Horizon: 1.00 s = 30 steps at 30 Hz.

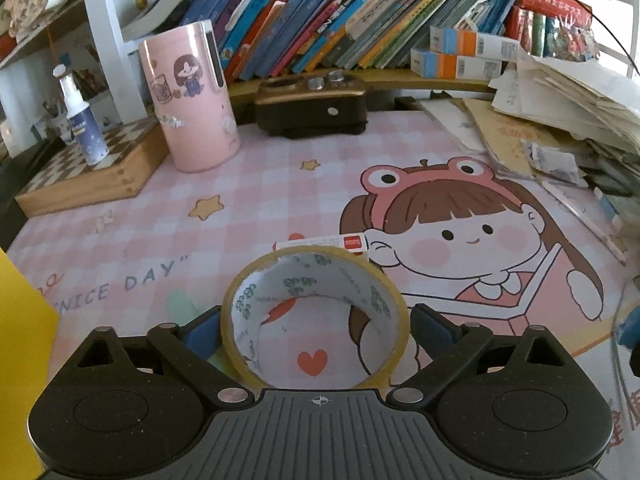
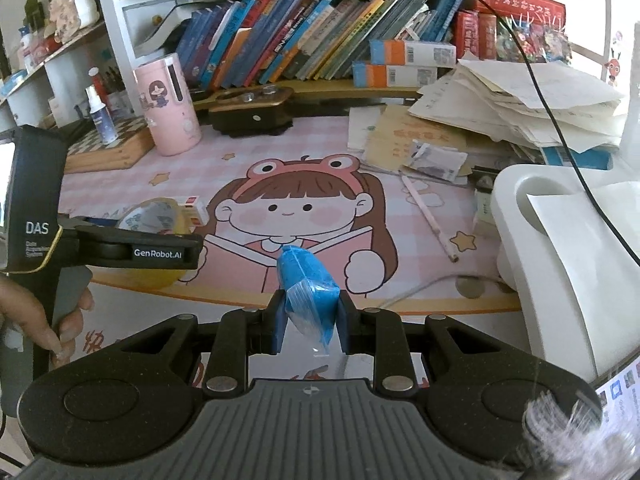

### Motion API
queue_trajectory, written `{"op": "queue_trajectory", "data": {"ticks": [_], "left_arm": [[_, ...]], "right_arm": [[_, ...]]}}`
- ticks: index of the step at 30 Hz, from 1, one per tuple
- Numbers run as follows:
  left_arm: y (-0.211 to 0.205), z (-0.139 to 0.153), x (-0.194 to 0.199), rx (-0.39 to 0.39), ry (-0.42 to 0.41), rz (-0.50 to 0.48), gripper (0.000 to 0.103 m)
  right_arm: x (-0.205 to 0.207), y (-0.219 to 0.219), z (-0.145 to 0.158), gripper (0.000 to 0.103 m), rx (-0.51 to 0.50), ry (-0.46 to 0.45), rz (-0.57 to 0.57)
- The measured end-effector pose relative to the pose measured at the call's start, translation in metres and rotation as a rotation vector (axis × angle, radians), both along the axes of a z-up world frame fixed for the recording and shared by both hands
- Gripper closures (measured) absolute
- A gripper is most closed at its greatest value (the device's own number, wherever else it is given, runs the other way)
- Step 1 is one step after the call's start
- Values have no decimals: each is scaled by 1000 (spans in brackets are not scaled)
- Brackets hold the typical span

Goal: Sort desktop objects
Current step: 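Lower the left tool onto the yellow tape roll and close on its rim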

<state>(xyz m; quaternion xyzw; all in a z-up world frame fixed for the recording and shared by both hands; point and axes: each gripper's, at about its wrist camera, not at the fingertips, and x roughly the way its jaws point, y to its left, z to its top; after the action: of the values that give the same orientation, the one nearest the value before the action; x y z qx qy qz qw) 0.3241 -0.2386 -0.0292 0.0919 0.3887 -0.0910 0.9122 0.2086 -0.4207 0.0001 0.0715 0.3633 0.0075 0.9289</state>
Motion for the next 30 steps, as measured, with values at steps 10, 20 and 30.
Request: {"op": "queue_trajectory", "data": {"ticks": [10, 20, 30], "left_arm": [[10, 12, -14, -58, -5, -9, 14], [26, 42, -53, -121, -73, -5, 14], [64, 52, -97, -137, -95, 69, 14]], "right_arm": [[4, 3, 2, 80, 16, -17, 12], [8, 26, 3, 80, 21, -24, 83], [-1, 67, 3, 80, -3, -11, 180]]}}
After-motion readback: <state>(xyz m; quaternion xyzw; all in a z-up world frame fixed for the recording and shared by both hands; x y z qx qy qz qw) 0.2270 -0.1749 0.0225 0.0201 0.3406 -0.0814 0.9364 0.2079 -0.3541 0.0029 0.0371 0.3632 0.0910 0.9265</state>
